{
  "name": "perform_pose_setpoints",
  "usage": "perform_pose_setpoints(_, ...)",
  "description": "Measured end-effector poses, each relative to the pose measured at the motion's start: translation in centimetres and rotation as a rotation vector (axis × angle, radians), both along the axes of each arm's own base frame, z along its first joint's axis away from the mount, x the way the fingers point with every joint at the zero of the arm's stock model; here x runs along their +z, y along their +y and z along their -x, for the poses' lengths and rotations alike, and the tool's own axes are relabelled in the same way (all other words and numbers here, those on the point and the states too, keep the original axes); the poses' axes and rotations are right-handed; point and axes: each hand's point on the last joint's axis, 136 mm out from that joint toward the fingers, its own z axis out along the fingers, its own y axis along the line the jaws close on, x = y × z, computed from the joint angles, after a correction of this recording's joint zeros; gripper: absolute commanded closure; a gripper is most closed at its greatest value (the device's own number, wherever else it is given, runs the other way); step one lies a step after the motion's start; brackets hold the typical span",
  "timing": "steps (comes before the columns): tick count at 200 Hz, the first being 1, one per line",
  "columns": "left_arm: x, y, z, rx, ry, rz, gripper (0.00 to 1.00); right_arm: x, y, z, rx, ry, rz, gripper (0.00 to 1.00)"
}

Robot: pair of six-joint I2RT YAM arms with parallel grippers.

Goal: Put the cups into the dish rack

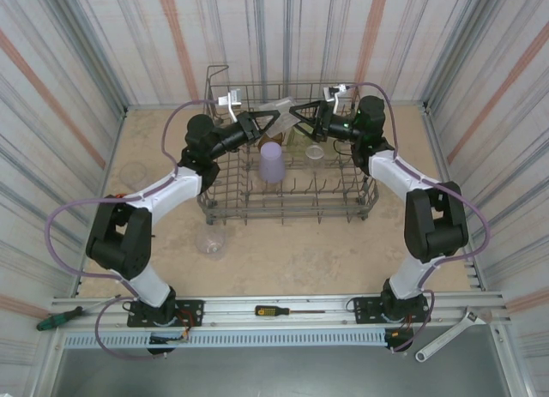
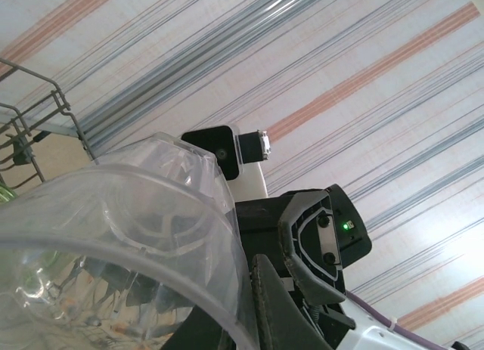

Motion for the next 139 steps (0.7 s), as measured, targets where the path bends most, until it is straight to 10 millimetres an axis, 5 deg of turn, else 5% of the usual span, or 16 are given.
perform_pose_setpoints(44, -0.1, -0.2, 0.1, -0.011, 0.026, 0.012, 1.0, -0.1, 0.4, -0.8, 0.0, -0.003, -0.006, 0.01)
perform_pose_setpoints(139, -0.2, -0.2, 0.2, -0.013, 0.021, 0.013, 1.0, 0.1, 0.7, -1.3, -0.029, 0.031, -0.026, 0.28)
